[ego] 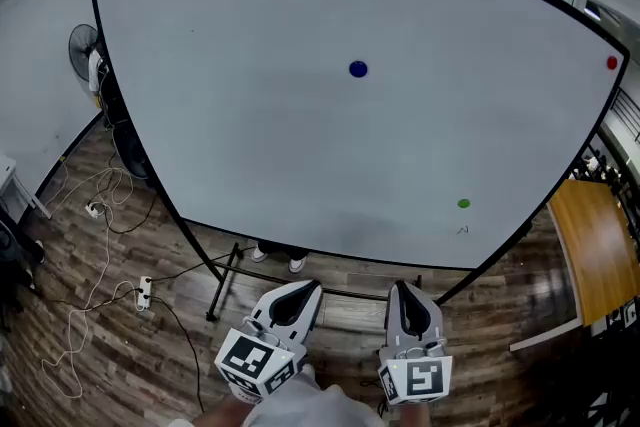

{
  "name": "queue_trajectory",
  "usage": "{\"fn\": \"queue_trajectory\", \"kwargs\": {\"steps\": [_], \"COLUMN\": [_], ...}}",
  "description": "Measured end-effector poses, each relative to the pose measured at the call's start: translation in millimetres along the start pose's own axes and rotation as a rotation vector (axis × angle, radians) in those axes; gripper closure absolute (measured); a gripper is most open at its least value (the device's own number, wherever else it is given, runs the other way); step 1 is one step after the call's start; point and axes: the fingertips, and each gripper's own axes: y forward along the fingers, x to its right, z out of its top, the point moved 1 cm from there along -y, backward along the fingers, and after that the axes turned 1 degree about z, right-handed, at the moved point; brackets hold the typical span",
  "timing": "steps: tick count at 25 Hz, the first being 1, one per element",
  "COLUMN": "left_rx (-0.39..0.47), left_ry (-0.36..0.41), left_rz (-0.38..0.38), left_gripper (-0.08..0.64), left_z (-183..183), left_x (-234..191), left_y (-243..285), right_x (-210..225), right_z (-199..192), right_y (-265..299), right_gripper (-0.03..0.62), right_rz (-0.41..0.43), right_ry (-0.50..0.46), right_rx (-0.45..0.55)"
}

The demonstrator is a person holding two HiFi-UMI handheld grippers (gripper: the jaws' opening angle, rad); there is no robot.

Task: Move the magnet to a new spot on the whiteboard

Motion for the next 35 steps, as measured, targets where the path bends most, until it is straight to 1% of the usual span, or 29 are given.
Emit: {"fn": "queue_trajectory", "kwargs": {"steps": [5,7,12,16,19,21,24,26,30,32,35], "left_rx": [-0.024,-0.027,-0.004,0.013,0.010,0.005,0.011,0.017,0.030,0.028,0.032], "left_ry": [0.021,0.032,0.013,0.008,0.005,0.016,0.030,0.032,0.041,0.067,0.122], "left_rz": [-0.005,0.006,0.090,0.130,0.139,0.139,0.162,0.179,0.183,0.187,0.169], "left_gripper": [0.554,0.554,0.554,0.554,0.554,0.554,0.554,0.554,0.554,0.554,0.552], "left_z": [6,10,21,21,22,24,25,27,35,40,53], "left_x": [-19,-25,-33,-39,-41,-39,-41,-42,-43,-44,-40], "left_y": [49,65,93,107,117,121,120,119,121,124,132], "right_x": [23,34,62,68,69,68,65,64,64,65,68], "right_z": [6,6,-2,0,2,4,6,6,11,13,17], "right_y": [50,70,103,120,131,136,139,140,142,143,144], "right_gripper": [0.592,0.592,0.592,0.592,0.592,0.592,0.591,0.592,0.591,0.592,0.592], "right_rz": [0.020,0.037,0.089,0.133,0.158,0.174,0.195,0.206,0.217,0.218,0.211], "right_ry": [-0.013,-0.009,0.021,0.001,-0.001,0.002,-0.004,-0.002,-0.010,-0.013,-0.019], "right_rx": [0.020,0.025,0.008,0.023,0.029,0.029,0.038,0.038,0.051,0.057,0.065]}}
